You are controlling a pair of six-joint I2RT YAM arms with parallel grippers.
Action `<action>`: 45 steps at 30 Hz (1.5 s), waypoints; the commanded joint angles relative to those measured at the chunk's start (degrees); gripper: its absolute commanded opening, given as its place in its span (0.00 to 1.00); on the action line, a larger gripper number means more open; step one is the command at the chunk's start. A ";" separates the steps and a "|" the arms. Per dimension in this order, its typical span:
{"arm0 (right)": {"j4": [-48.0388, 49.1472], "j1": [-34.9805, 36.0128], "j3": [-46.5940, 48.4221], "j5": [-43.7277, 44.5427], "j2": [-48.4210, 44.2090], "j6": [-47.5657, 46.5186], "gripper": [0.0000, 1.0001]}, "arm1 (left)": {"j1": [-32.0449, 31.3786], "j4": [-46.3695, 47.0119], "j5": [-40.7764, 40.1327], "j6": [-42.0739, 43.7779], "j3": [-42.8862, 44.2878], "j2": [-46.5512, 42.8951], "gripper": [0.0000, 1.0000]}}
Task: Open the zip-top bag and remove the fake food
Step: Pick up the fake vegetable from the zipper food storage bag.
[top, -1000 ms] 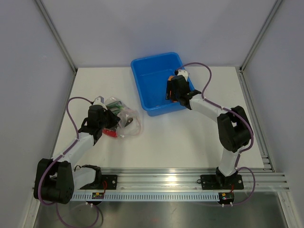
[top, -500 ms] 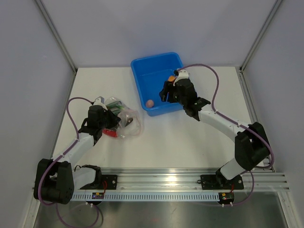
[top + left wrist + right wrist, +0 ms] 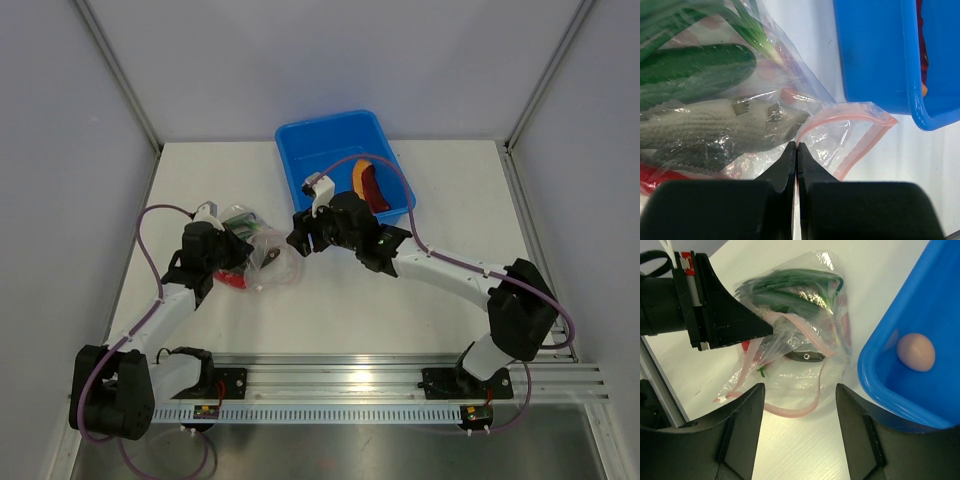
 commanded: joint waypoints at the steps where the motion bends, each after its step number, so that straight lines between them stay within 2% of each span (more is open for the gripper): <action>1: -3.29 0.38 3.41 -1.57 0.86 -1.35 0.66 | 0.27 1.92 0.85 0.59 0.12 -1.22 0.00; 4: -5.68 1.17 2.28 -2.36 1.39 -1.52 0.66 | 0.27 1.66 0.59 0.76 0.12 -1.92 0.00; 9: -0.06 1.44 -0.10 -4.99 4.11 -0.82 0.63 | 0.27 1.48 -0.38 1.12 -0.23 -2.72 0.00; 15: -2.78 2.49 4.82 -6.50 10.00 -1.69 0.62 | 0.27 1.22 -0.29 1.29 -0.05 -2.63 0.00; 27: -1.37 3.20 6.48 -7.73 15.01 -0.99 0.60 | 0.27 1.48 1.29 0.85 -0.14 -3.24 0.00; 38: -0.85 3.20 9.21 -7.64 21.16 -0.90 0.59 | 0.27 3.15 5.06 0.68 -1.55 -9.74 0.00; 40: -0.85 3.11 10.53 -6.33 22.74 0.15 0.47 | 0.27 3.76 6.73 0.59 -2.07 -10.89 0.00; 42: -0.93 3.11 11.59 -6.58 23.97 0.59 0.47 | 0.27 4.12 8.05 0.85 -1.99 -12.03 0.00; 44: 0.55 3.20 11.24 -6.15 24.07 1.11 0.47 | 0.27 4.82 9.37 1.03 -2.07 -13.08 0.10; 45: 0.47 3.20 11.06 -6.06 24.24 1.20 0.47 | 0.27 4.74 9.38 1.20 -2.07 -13.52 0.23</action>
